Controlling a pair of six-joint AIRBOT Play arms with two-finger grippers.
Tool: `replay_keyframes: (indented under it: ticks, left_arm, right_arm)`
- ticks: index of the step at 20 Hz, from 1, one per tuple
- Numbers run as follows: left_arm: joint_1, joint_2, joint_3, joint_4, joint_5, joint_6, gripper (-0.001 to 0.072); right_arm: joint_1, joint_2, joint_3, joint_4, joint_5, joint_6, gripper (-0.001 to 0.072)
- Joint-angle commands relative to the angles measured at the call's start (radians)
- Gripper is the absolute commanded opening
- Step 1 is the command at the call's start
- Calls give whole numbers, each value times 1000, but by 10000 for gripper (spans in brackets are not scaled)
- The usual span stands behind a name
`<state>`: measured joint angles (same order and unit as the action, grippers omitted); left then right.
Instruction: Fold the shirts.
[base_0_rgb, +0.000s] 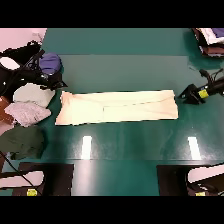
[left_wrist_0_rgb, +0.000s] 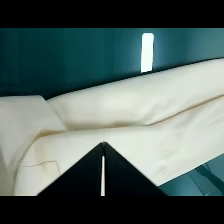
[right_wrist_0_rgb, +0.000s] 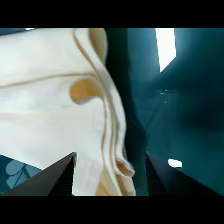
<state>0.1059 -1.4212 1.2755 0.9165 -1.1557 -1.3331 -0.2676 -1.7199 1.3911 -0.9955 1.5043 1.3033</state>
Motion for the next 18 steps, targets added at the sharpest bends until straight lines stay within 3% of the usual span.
replay_keyframes:
  ticks: [1, 5, 6, 8, 9, 10, 18]
  left_arm:
    - [-63, 11, 11, 13, -7, -2, 21]
    - [-208, -11, 11, 20, 76, -48, 22]
    - [-240, -24, 12, 18, 105, -81, 22]
    - [-305, -62, 13, 13, 142, -111, 22]
    - [-340, -84, 13, 10, 155, -111, 21]
    - [-378, -108, 13, 5, 165, -111, 21]
    - [-617, -412, 257, -73, 166, -121, 21]
  right_arm:
    - [-42, -11, -116, 69, -37, -58, 514]
    - [21, -63, -150, 184, -46, -90, 510]
    - [48, -70, -151, 201, -51, -95, 471]
    - [87, -68, -151, 235, -57, -138, 150]
    - [97, -56, -151, 240, -58, -140, 64]
    - [102, -34, -151, 240, -64, -142, 35]
    - [159, 300, -150, 261, -68, -57, 15]
